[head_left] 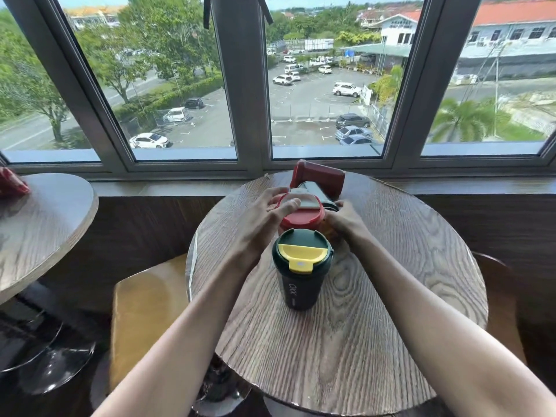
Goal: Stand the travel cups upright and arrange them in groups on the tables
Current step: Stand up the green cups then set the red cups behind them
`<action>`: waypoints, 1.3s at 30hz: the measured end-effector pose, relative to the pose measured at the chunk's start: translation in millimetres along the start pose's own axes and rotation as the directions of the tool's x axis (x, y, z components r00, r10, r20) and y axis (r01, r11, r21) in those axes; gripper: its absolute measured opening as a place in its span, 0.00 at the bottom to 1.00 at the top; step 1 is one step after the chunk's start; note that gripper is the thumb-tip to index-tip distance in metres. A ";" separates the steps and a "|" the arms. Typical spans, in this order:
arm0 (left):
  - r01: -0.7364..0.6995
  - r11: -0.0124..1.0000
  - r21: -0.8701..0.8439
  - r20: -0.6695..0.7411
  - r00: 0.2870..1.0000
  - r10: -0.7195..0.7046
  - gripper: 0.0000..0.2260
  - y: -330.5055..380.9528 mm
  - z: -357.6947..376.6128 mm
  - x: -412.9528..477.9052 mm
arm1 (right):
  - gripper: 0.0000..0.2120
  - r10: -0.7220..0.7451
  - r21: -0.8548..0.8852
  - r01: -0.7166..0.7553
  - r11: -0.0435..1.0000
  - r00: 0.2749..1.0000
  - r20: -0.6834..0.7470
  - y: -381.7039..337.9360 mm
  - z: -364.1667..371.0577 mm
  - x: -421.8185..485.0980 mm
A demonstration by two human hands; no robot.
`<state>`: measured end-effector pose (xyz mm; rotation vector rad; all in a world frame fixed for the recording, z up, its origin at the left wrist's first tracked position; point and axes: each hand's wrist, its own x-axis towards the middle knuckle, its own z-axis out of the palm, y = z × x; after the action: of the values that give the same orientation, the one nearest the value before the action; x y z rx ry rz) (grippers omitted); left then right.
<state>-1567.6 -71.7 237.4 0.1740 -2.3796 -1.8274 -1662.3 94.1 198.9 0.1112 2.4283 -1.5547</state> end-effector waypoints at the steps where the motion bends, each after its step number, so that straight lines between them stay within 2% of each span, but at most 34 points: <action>1: 0.000 1.000 0.002 0.018 1.000 0.000 0.20 -0.4 1.5 4.6 | 0.43 -0.001 0.025 0.002 1.000 1.000 -0.017 -0.5 1.1 -1.6; 4: -0.033 0.999 -0.022 0.028 0.999 0.033 0.22 -3.8 4.6 9.7 | 0.41 -0.012 0.071 0.017 0.997 0.997 -0.078 2.8 -1.4 -10.4; 8: -0.002 0.998 -0.066 0.021 1.000 0.004 0.20 -8.2 3.7 13.4 | 0.39 -0.052 0.116 0.075 0.990 0.979 -0.196 13.2 -18.2 -22.2; 13: 0.006 0.994 -0.109 0.026 1.000 -0.003 0.22 -11.1 6.4 15.2 | 0.38 -0.129 -0.073 0.112 0.991 0.943 -0.307 13.3 -42.5 -48.5; 15: 0.015 0.991 -0.133 0.038 0.999 -0.010 0.22 -12.2 7.0 16.0 | 0.35 -0.154 -0.215 0.092 0.972 0.945 -0.289 2.7 -52.4 -62.9; 17: 0.019 0.989 -0.145 0.047 0.999 -0.013 0.21 -12.9 7.3 16.4 | 0.35 -0.144 -0.417 0.026 0.908 0.957 -0.253 -10.9 -60.0 -74.3; 19: 0.021 0.986 -0.166 0.042 0.999 -0.014 0.20 -13.1 7.6 17.2 | 0.37 -0.127 -0.543 -0.007 0.840 0.970 -0.209 -22.3 -62.9 -81.8; 22: 0.012 0.984 -0.177 0.040 0.999 -0.005 0.19 -15.0 8.1 18.9 | 0.39 -0.100 -0.616 -0.021 0.787 0.982 -0.161 -28.3 -60.4 -85.0; 25: -0.006 0.991 -0.136 0.018 1.000 0.009 0.19 -19.7 8.3 20.0 | 0.41 -0.090 -0.629 -0.028 0.776 0.984 -0.155 -26.7 -60.6 -85.3; 28: 0.006 0.982 -0.191 0.015 1.000 -0.003 0.28 -24.2 8.7 9.0 | 0.44 -0.074 -0.648 -0.031 0.761 0.988 -0.134 -20.9 -67.6 -86.6; 30: 0.015 0.969 -0.247 -0.029 0.999 -0.023 0.36 -30.2 9.3 -6.0 | 0.43 -0.106 -0.582 0.031 0.813 0.990 -0.095 -15.1 -73.2 -89.1; 31: 0.012 0.965 -0.262 -0.062 0.998 -0.030 0.36 -34.4 9.6 -15.6 | 0.41 -0.134 -0.510 0.076 0.857 0.988 -0.077 -11.6 -75.4 -90.9; 34: -0.017 0.957 -0.289 -0.123 0.992 -0.020 0.33 -52.4 11.0 -48.0 | 0.39 -0.175 -0.148 0.163 0.975 0.982 -0.067 2.1 -77.6 -103.5; 37: -0.031 0.948 -0.317 -0.072 0.997 0.008 0.32 -68.2 16.3 -79.3 | 0.36 -0.208 0.181 0.198 0.963 0.977 0.038 27.4 -78.6 -114.5; 39: -0.023 0.936 -0.351 -0.014 1.000 0.019 0.31 -72.9 19.1 -95.3 | 0.26 -0.245 0.317 0.188 0.929 0.958 0.149 48.9 -75.8 -113.1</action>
<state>-1476.6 -55.7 158.5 0.1170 -1.9923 -2.1933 -1556.5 191.5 214.6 -0.2480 2.1041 -1.9288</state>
